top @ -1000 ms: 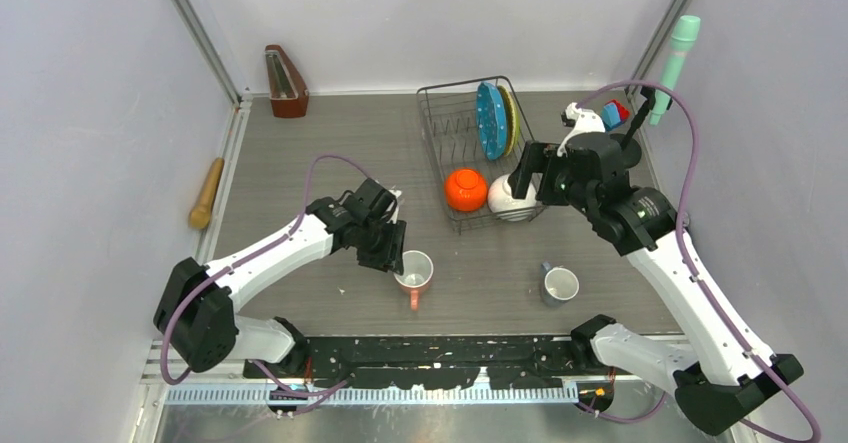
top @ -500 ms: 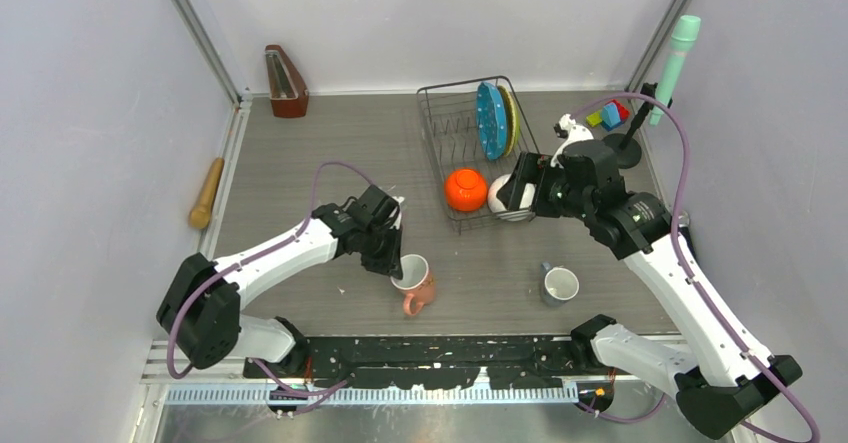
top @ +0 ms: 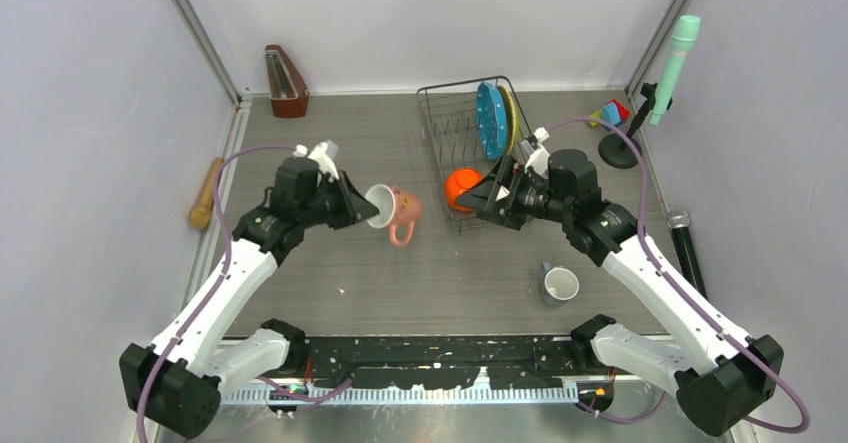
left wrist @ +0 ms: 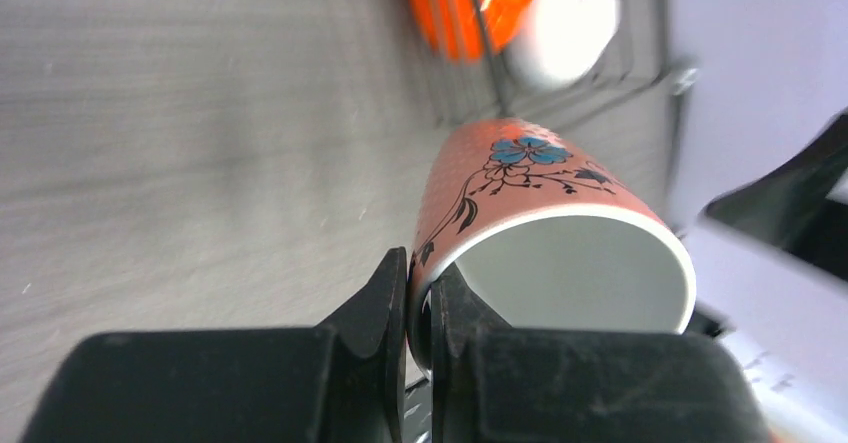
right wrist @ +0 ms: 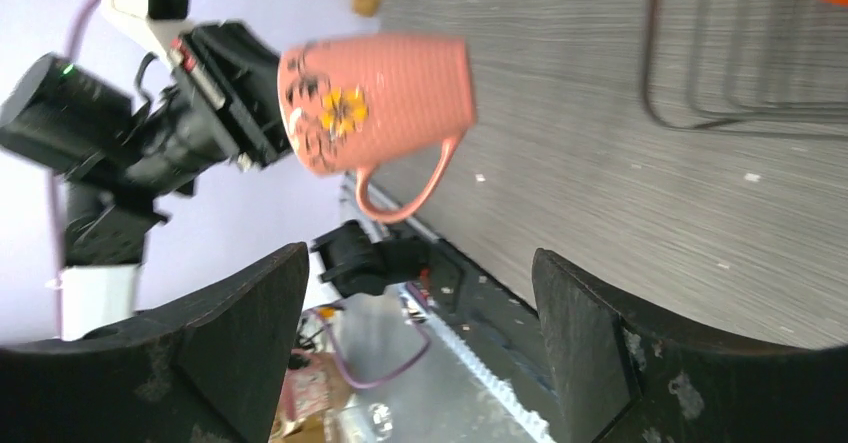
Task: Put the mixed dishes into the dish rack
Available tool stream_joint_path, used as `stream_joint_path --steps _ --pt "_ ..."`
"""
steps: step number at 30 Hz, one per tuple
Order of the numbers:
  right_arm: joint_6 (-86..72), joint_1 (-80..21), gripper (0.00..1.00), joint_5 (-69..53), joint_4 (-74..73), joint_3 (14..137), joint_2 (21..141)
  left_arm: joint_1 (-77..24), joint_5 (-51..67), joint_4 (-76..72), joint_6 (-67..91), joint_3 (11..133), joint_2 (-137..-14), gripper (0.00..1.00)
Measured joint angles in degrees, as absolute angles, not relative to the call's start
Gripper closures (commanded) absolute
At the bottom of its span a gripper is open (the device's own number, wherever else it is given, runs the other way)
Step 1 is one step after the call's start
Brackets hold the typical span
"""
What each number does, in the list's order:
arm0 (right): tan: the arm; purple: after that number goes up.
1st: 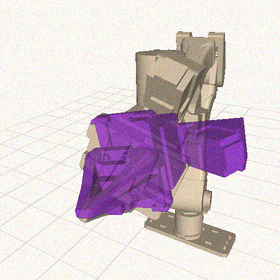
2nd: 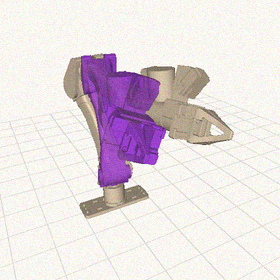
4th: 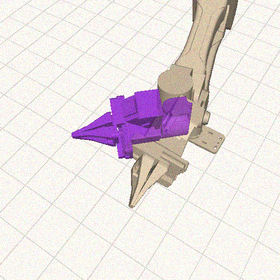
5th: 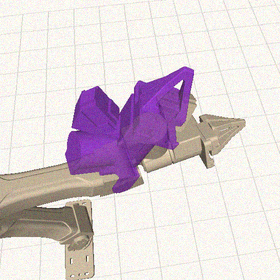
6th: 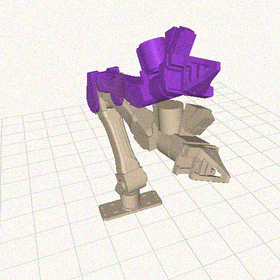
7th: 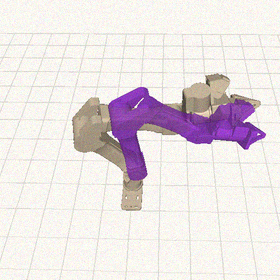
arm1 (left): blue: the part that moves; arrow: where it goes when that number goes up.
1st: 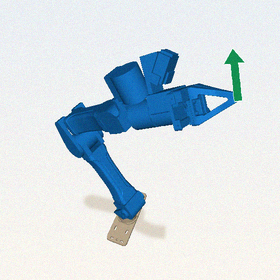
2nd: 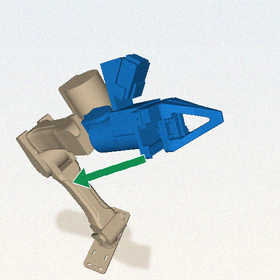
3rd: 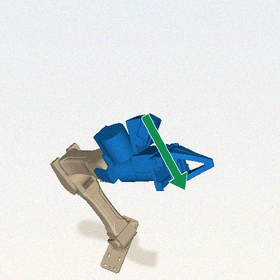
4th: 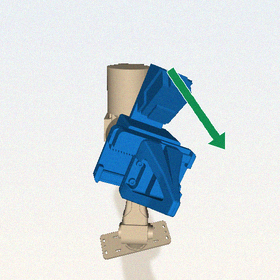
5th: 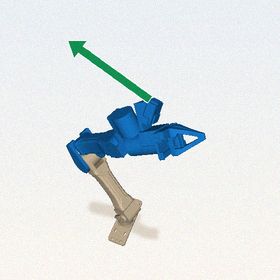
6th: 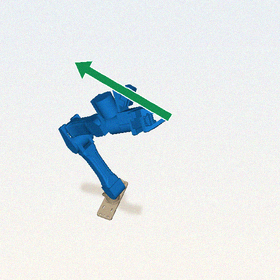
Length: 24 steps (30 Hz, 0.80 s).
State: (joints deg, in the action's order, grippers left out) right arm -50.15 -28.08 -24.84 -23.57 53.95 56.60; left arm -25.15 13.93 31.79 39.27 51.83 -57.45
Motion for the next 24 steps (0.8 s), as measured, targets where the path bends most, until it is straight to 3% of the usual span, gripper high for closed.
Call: stream_joint_path --steps 9,17,24 --pt "-59.5 -34.8 0.11 -29.8 -2.0 51.6 61.3 -16.9 28.5 6.6 56.0 51.2 -63.4 1.00" --pt "-64.4 -35.7 0.22 -27.4 11.7 51.5 66.7 -16.8 36.3 -13.3 67.9 51.2 -71.7 1.00" --pt "-69.0 -35.7 0.41 -25.8 19.9 51.6 72.4 -16.8 40.6 -23.6 73.7 51.2 -75.3 1.00"
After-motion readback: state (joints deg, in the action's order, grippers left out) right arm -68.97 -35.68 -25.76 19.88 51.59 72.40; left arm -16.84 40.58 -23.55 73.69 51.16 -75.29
